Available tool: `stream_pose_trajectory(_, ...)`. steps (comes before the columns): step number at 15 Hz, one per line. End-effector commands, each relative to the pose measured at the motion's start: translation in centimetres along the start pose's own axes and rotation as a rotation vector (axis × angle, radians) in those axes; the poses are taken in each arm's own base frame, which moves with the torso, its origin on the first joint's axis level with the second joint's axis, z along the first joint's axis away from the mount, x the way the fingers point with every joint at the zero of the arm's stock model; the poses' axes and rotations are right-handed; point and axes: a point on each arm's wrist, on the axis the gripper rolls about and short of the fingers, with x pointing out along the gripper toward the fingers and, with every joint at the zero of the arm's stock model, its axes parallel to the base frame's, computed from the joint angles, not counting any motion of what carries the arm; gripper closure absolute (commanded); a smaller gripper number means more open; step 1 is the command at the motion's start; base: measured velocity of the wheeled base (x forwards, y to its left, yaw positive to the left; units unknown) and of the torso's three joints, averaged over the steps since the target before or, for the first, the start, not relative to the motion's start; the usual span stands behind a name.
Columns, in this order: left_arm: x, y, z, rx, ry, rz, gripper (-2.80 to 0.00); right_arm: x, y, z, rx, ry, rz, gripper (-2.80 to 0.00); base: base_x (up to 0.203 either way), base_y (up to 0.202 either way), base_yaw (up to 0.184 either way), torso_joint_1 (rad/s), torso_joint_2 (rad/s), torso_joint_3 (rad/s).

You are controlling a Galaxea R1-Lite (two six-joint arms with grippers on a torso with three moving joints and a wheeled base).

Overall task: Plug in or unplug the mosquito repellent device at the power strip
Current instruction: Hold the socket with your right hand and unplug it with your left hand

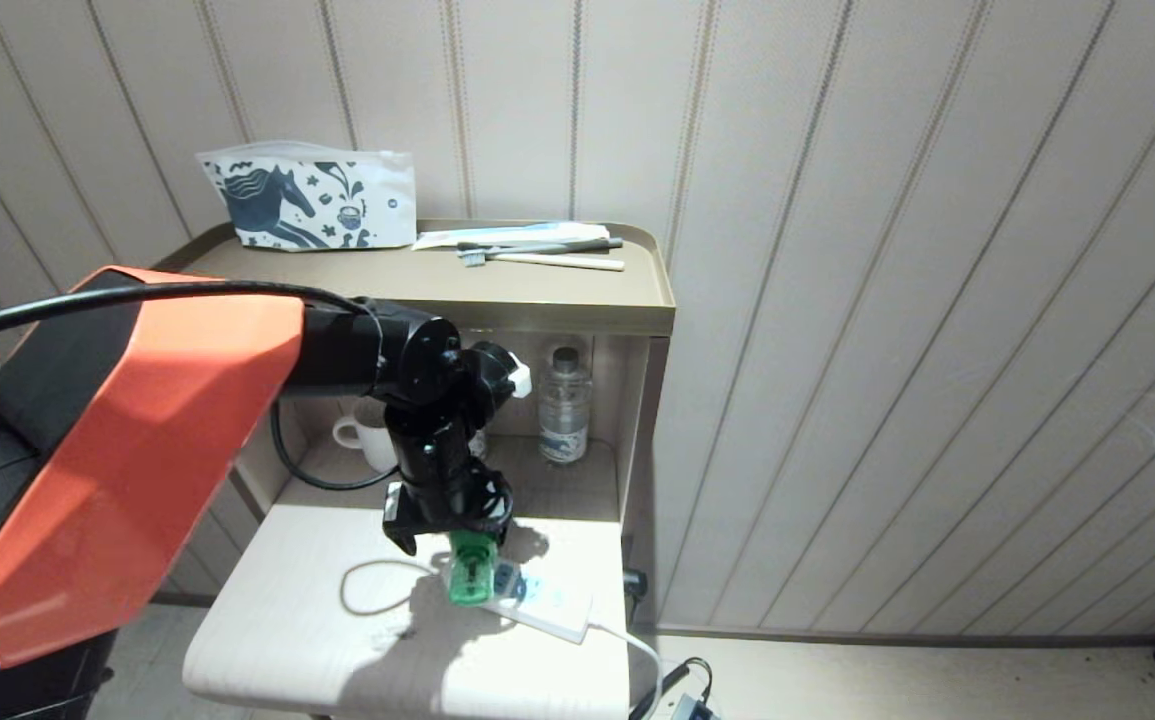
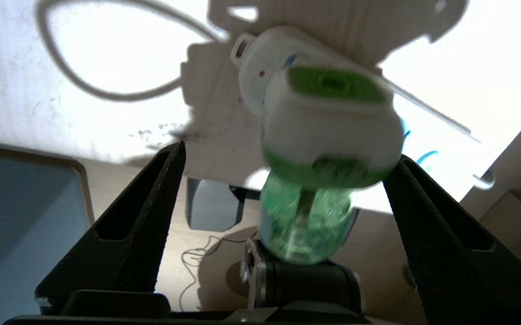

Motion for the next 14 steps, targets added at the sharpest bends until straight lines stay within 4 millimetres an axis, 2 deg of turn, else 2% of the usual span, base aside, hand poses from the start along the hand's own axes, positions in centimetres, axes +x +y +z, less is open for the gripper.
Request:
stream_pose_trajectory(1, 2.0, -0.7, 0.9, -0.020, 0.009, 0.008, -2.80, 0.0, 0.0, 0.0, 0.000, 0.002, 0.000, 0.00, 0.000, 0.000, 0.000, 0.000, 0.00, 0.000)
stream_pose_trajectory(4, 3.0, -1.4, 0.8, -0.012, 0.012, 0.004, -2.80, 0.0, 0.0, 0.0, -0.001, 0.002, 0.002, 0.00, 0.000, 0.000, 0.000, 0.000, 0.00, 0.000)
stream_pose_trajectory(14, 3.7, -1.7, 0.6, -0.010, 0.040, -0.002, -2.80, 0.0, 0.0, 0.0, -0.004, 0.000, 0.002, 0.00, 0.000, 0.000, 0.000, 0.000, 0.00, 0.000)
